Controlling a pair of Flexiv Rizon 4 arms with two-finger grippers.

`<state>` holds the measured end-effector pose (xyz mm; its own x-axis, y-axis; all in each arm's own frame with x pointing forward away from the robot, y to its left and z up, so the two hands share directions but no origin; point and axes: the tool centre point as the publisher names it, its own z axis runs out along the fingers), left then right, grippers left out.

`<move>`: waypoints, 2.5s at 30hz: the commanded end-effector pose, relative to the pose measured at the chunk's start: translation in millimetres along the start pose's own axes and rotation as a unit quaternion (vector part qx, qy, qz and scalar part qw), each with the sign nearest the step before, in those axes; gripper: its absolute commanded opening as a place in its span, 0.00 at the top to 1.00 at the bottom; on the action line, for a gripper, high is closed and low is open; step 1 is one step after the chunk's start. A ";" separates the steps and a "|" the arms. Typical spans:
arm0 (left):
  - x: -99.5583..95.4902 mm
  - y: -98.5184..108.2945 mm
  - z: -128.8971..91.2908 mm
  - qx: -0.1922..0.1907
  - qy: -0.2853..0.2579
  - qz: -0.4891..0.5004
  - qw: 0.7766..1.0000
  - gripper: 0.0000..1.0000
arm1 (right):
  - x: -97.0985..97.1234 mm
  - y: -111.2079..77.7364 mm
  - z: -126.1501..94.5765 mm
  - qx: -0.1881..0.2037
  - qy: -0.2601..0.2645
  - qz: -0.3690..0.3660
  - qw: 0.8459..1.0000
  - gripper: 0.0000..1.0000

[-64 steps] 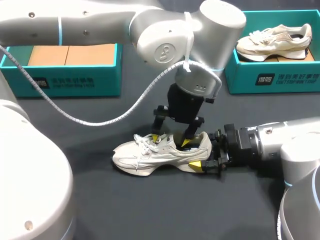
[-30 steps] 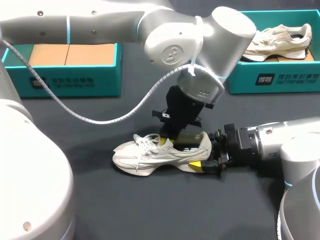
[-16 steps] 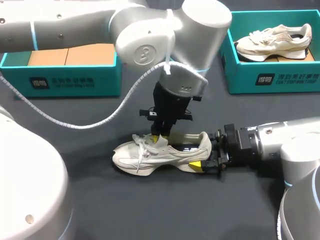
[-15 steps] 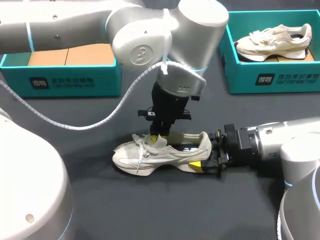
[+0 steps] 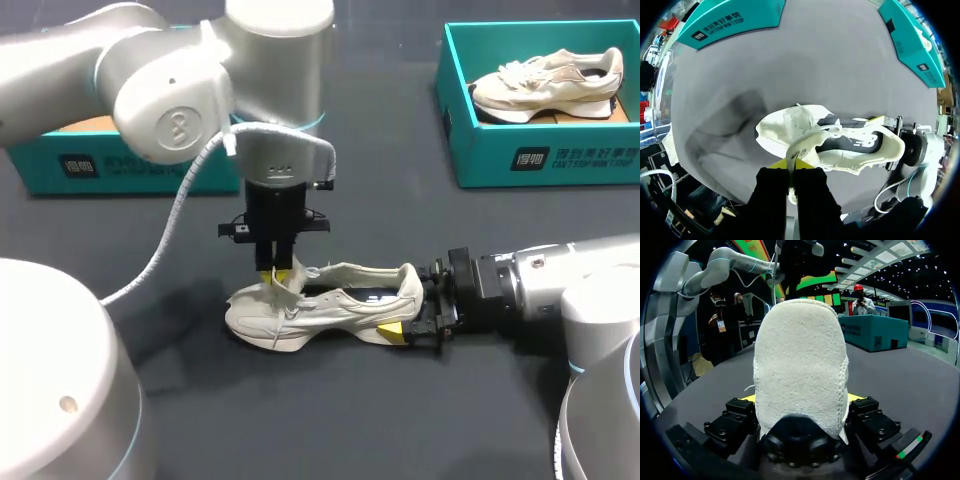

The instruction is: Take the shoe out of the shoebox, open the shoe tongue, remove and reinsert the insole, then place the shoe into the shoebox

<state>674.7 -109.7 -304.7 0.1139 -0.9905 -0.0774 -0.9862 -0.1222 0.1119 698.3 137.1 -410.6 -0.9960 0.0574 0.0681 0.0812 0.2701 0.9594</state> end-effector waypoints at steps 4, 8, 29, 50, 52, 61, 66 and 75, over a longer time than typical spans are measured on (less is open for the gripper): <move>-31.6 7.2 11.2 0.003 0.188 0.007 0.982 1.00 | 1.0 -0.7 2.1 0.003 0.000 0.001 1.000 1.00; -37.8 6.2 19.2 -0.001 0.191 0.006 0.982 1.00 | 1.0 -0.7 2.1 0.003 0.000 0.001 1.000 1.00; -56.2 -0.7 52.0 -0.025 0.140 -0.005 0.990 0.70 | 1.0 -0.7 2.1 0.003 0.000 0.001 1.000 1.00; -54.6 5.9 -1.0 0.027 0.112 0.053 0.992 0.44 | 1.0 -0.7 2.1 0.003 0.000 0.001 1.000 1.00; -51.5 6.4 -14.5 0.032 0.118 0.065 0.990 0.43 | 1.0 -0.7 2.1 0.003 0.000 0.001 1.000 1.00; -28.2 6.2 -68.6 0.055 0.131 0.129 0.981 0.36 | 1.0 -0.7 2.1 0.003 0.000 0.001 1.000 1.00; -14.0 1.3 -89.5 0.053 0.132 0.170 0.975 0.44 | 1.0 -0.7 2.1 0.003 0.000 0.001 1.000 1.00; 13.4 -0.9 -112.2 0.037 0.121 0.307 0.943 0.59 | 1.0 -0.7 2.1 0.003 0.000 0.001 1.000 1.00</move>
<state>680.7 -116.1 -199.9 -0.4258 -0.8767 0.2240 -0.9041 0.4222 -0.0661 698.1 137.6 -410.8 -0.9960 0.0571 0.0685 0.0815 0.2704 0.9593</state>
